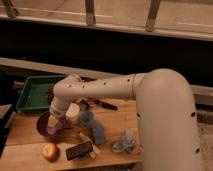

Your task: Place fork in purple bowl

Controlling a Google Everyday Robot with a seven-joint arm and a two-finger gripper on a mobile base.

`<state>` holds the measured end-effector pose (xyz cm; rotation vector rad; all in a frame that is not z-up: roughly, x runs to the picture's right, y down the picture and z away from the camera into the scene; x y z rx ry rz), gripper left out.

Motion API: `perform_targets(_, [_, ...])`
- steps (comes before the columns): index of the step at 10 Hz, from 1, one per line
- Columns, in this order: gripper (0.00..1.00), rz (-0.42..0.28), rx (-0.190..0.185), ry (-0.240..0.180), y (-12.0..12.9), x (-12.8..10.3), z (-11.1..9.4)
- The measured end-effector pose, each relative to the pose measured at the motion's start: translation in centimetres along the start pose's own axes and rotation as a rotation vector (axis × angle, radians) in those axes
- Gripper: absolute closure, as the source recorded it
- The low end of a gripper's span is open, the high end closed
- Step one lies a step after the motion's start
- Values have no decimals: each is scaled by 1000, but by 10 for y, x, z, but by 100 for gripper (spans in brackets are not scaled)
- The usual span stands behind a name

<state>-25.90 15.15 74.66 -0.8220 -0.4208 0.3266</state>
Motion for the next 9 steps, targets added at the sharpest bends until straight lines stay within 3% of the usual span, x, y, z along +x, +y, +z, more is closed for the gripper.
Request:
perform_targets(3, [47, -4, 3, 2, 0, -1, 0])
perform_targets(4, [47, -3, 23, 5, -4, -3, -4])
perform_targets(7, [47, 7, 130, 52, -19, -33, -28])
perform_targets(8, [47, 37, 182, 69, -34, -37, -42])
perform_targets(9, [47, 63, 211, 74, -43, -37, -50])
